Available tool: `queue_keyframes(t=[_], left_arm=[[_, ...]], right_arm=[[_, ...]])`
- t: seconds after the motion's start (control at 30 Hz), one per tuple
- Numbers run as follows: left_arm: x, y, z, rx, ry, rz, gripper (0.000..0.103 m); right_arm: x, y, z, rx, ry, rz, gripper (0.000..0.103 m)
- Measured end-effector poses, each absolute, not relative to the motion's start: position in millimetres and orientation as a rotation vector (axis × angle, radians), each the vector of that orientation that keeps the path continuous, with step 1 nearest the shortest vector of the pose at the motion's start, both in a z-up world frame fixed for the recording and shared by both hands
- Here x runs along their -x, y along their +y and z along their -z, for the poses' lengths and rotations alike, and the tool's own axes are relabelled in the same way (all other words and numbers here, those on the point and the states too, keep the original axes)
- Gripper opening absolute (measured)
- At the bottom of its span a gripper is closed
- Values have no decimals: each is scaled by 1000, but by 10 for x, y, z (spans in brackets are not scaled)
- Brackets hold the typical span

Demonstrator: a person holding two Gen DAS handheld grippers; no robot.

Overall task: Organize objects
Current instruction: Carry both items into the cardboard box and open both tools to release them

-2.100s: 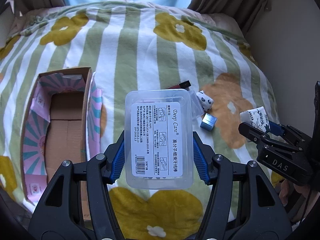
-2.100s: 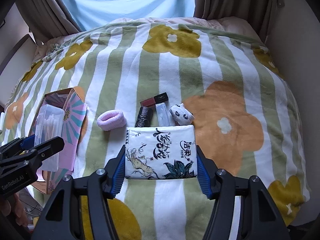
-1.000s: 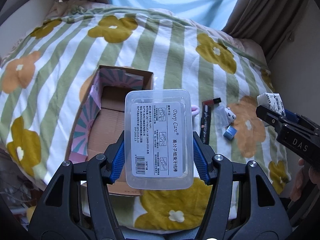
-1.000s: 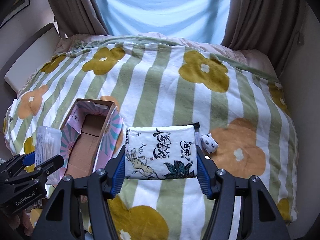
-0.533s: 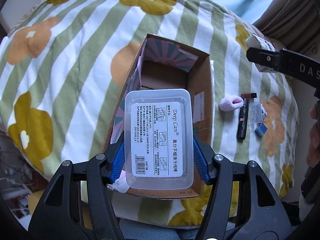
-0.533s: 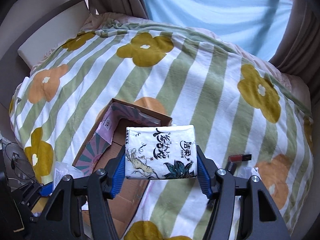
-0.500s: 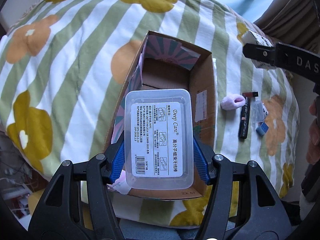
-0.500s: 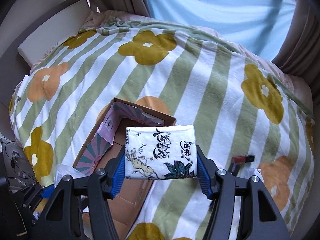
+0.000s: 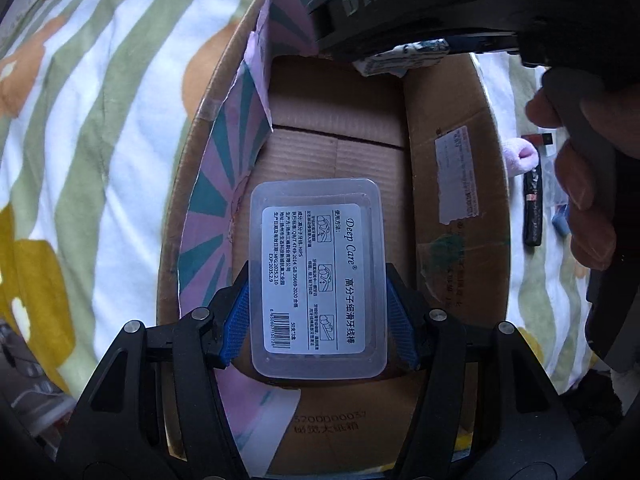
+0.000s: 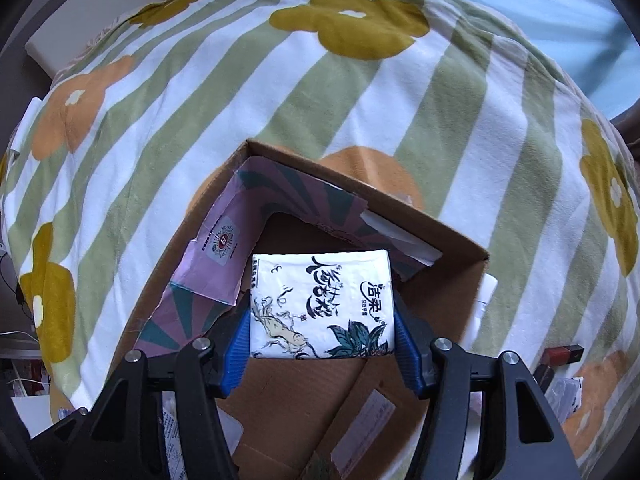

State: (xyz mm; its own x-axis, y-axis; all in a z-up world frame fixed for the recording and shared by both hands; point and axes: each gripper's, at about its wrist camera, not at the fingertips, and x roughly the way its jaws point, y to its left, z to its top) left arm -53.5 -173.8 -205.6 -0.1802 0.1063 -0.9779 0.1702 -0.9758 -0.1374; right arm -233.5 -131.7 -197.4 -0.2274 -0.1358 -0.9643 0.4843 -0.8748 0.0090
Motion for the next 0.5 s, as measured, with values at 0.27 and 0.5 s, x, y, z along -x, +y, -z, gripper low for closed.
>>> queue_keyframes(t=[0.27,0.5], left_arm=[[630,-1603,2055,-1971,200,2425,56],[653,-1491,2024,-1975,134,2463,56]], right_arm=[[2407,-1387,2124,-1620,456,2113,57],[2413,-1419,2153,-1608,454,2094,58]])
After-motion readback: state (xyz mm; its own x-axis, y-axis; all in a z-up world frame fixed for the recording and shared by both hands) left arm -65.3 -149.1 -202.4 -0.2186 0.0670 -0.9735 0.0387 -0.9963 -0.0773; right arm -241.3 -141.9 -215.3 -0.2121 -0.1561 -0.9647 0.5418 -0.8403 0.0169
